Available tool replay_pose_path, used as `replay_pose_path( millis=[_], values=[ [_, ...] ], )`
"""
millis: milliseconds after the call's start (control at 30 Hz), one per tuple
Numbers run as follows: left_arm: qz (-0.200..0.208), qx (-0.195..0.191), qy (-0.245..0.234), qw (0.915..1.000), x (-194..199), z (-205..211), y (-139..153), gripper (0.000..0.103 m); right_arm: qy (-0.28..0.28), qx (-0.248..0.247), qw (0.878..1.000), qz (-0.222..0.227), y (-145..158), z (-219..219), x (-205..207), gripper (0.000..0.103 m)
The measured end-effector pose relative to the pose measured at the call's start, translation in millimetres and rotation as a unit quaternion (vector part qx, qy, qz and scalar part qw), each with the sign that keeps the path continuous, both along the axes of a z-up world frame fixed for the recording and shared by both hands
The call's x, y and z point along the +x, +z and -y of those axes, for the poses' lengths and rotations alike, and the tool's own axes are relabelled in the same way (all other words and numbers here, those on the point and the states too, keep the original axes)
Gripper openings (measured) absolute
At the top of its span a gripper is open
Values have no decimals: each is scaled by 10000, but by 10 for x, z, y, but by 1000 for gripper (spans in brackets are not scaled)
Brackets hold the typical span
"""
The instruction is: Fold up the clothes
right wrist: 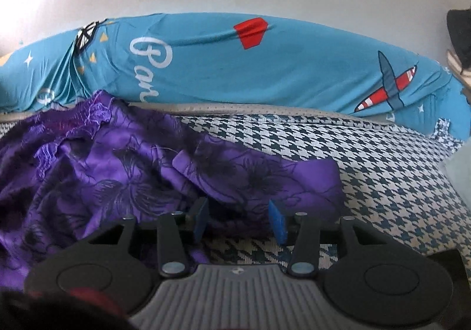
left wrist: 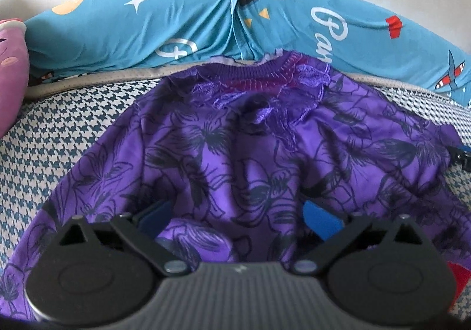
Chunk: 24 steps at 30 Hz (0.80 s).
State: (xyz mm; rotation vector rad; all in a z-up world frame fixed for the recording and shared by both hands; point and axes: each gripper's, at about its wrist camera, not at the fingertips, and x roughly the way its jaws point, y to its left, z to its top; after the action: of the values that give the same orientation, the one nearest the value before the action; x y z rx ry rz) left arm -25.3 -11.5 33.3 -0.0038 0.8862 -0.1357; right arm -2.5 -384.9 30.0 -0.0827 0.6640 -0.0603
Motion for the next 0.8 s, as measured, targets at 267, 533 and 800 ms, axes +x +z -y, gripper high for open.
replay_pose_path(
  millis=[267,533,800],
  values=[
    [-162,-34,88,9998,52,-28,-72,103,-53,-117,9999,6,-86,-27,110,45],
    [-255,-72,42,9996,76,-5,-101,103,-315,-136,9994,100,-68,23,146,15],
    [-284,0,-43,9996,85,72,-126,103,-1716,40,9807,935,198,372,38,6]
  ],
)
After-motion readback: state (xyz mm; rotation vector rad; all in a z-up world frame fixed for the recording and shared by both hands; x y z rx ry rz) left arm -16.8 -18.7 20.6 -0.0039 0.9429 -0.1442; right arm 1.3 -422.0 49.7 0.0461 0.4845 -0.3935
